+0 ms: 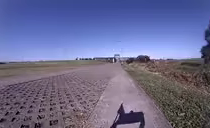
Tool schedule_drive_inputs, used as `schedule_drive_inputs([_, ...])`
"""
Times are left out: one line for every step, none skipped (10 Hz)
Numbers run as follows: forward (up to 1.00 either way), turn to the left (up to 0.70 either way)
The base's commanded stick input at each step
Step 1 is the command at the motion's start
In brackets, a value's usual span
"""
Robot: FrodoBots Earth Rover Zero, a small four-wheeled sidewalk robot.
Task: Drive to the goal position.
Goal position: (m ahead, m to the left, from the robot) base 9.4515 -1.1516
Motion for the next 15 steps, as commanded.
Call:
schedule_drive_inputs([0.70,0.00])
schedule_drive_inputs([0.70,0.00])
schedule_drive_inputs([0.70,0.00])
schedule_drive_inputs([0.70,0.00])
schedule_drive_inputs([0.70,0.00])
schedule_drive_inputs([0.70,0.00])
schedule_drive_inputs([0.70,0.00])
schedule_drive_inputs([0.70,0.00])
schedule_drive_inputs([0.70,0.00])
schedule_drive_inputs([0.70,0.00])
schedule_drive_inputs([0.70,0.00])
schedule_drive_inputs([0.70,0.00])
schedule_drive_inputs([0.70,0.00])
schedule_drive_inputs([0.70,0.00])
schedule_drive_inputs([0.70,0.00])
